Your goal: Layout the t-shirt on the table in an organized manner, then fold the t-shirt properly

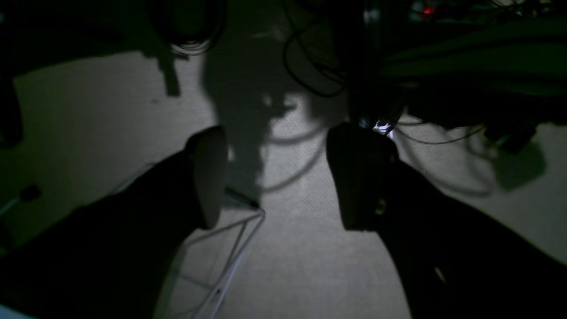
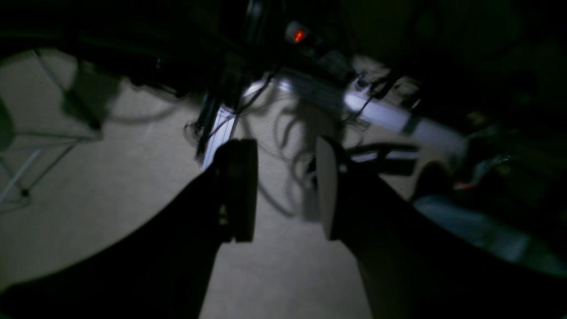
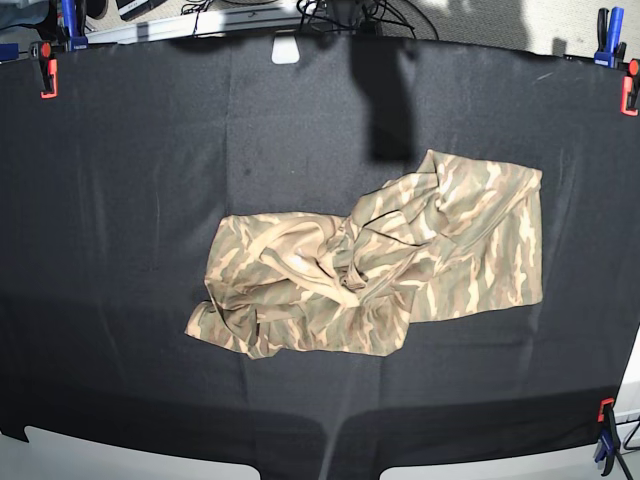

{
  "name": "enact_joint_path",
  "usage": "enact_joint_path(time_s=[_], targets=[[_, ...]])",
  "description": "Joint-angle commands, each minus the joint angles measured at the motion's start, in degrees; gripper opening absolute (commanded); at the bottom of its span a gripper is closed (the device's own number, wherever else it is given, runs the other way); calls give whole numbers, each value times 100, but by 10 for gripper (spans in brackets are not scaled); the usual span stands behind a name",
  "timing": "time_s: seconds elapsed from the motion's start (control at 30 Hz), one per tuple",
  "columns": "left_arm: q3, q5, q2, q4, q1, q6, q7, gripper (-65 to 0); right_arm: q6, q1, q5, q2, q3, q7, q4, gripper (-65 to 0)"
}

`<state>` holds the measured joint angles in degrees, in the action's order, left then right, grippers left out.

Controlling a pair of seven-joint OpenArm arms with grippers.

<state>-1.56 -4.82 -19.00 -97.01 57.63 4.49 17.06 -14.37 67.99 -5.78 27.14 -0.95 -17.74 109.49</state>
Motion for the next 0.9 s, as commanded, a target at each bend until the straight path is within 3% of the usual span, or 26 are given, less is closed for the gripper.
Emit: enact_joint_path(time_s=[0.0,0.17,0.37,0.5,0.7,0.87], targets=[[11,24,-35,-212,131,94,74,-289,-111,107,-37,17,46,46,262,-434],[11,138,-35,-809,131,407,634,-289,-168,103,-37,17,94,-216,1003,-434],[11,1051,-7,-1480,131,929,988,-289,-168,-315,-33,15,94,-289,1202,-434],[11,1244,-7,-2129,131,922,1513,-289,-168,-872,-35,13,87,-291,1202,-434],[0,1233,-7,-3045,-46,874,1270,-289,-164,-2070,-66,-4,87,-286,1200,-434],[0,1191,-7,-3217,-1034,164,1246,-289,-164,-3143,-702,-264,83,-310,1200,-434]])
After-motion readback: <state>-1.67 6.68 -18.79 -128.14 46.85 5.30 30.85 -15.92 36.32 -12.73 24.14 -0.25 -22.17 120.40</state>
